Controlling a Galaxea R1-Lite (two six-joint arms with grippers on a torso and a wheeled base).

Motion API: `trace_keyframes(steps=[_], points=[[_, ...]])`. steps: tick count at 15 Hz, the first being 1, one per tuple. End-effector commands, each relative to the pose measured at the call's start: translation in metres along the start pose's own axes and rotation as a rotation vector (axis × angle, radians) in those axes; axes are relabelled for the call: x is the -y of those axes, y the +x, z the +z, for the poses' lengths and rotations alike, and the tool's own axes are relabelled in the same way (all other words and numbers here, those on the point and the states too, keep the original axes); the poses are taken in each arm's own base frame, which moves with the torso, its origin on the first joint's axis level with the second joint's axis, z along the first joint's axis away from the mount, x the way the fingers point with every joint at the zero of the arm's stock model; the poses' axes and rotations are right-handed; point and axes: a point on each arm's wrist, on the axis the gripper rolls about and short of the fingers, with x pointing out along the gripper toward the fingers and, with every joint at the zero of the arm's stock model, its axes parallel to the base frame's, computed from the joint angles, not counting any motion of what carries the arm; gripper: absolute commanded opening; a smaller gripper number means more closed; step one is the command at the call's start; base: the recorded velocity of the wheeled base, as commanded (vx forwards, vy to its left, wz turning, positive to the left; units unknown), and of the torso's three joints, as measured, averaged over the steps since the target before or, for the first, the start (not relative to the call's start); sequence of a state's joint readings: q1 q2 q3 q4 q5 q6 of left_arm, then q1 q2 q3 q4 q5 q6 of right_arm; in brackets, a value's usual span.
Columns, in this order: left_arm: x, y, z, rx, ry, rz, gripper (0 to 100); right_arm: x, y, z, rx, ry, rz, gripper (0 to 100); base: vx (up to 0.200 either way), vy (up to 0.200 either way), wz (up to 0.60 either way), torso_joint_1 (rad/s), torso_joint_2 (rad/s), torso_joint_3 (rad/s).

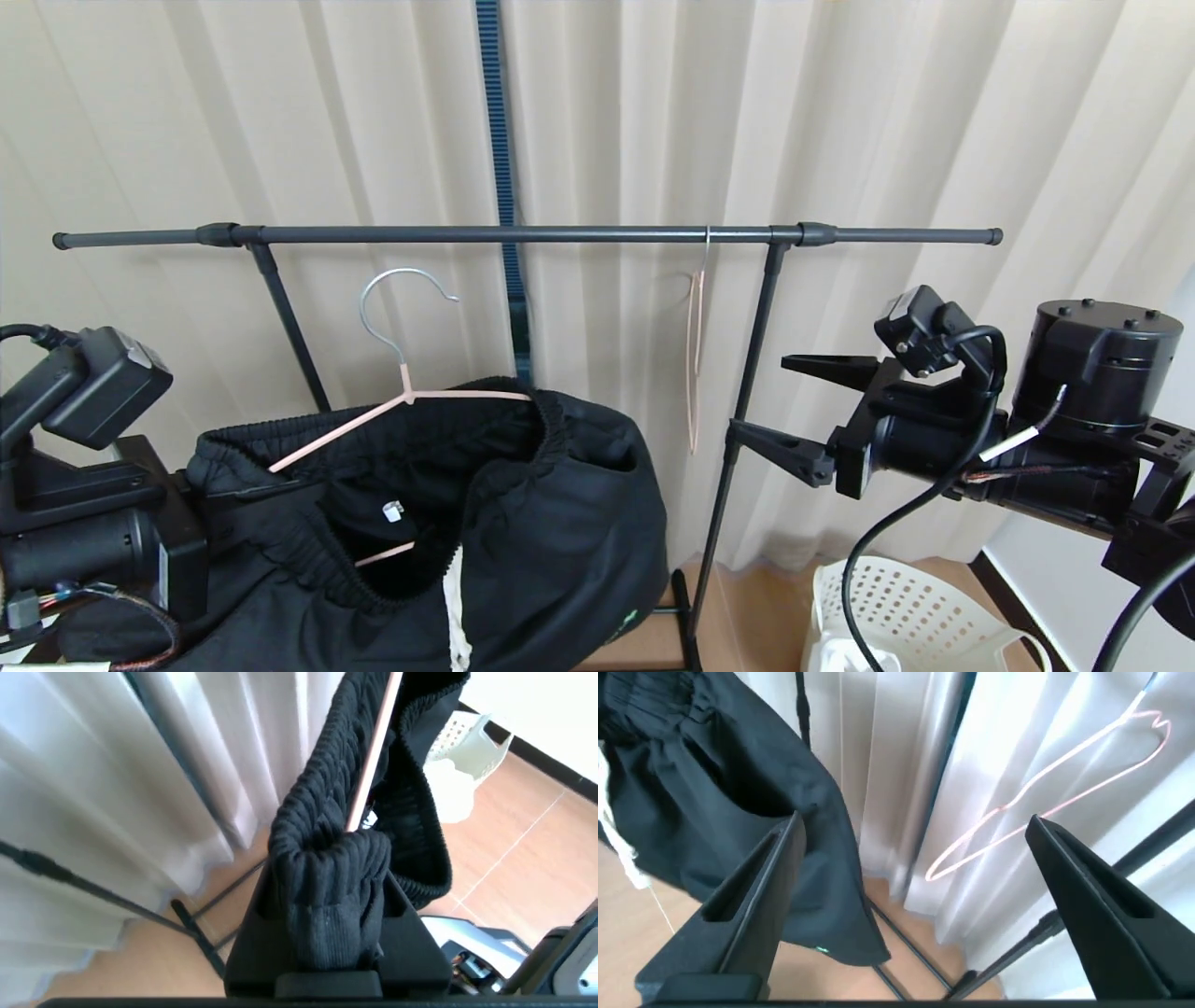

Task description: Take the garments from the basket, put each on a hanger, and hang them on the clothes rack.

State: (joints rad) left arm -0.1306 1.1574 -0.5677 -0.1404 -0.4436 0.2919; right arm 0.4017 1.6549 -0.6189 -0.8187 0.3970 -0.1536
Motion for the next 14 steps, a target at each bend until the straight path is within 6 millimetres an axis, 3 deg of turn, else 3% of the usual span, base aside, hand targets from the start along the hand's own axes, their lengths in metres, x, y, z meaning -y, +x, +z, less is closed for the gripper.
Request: trace_keyframes(steps=[1, 6, 8, 13, 14], points=[[0.002, -0.007, 0.002, 0.017, -0.001, 0.044, 0, -0.003, -0.002, 0.002, 0.008, -0.005, 0.001, 100, 0.000, 0.000, 0.00, 0.000, 0.00, 0.000], [0.003, -0.009, 0.001, 0.014, 0.001, 0.072, 0, -0.005, -0.002, 0.006, 0.018, -0.009, 0.005, 100, 0.000, 0.000, 0.00, 0.000, 0.00, 0.000], [-0.006, 0.011, -0.001, -0.040, -0.023, 0.055, 0, -0.004, -0.001, 0.005, 0.012, -0.009, -0.016, 100, 0.000, 0.000, 0.00, 0.000, 0.00, 0.000], [-0.036, 0.063, 0.010, 0.037, -0.073, 0.106, 0, -0.005, -0.007, 0.010, 0.030, -0.014, -0.039, 100, 0.000, 0.000, 0.00, 0.000, 0.00, 0.000], [-0.036, 0.065, 0.010, 0.036, -0.073, 0.105, 0, -0.005, -0.007, 0.010, 0.030, -0.014, -0.039, 100, 0.000, 0.000, 0.00, 0.000, 0.00, 0.000]])
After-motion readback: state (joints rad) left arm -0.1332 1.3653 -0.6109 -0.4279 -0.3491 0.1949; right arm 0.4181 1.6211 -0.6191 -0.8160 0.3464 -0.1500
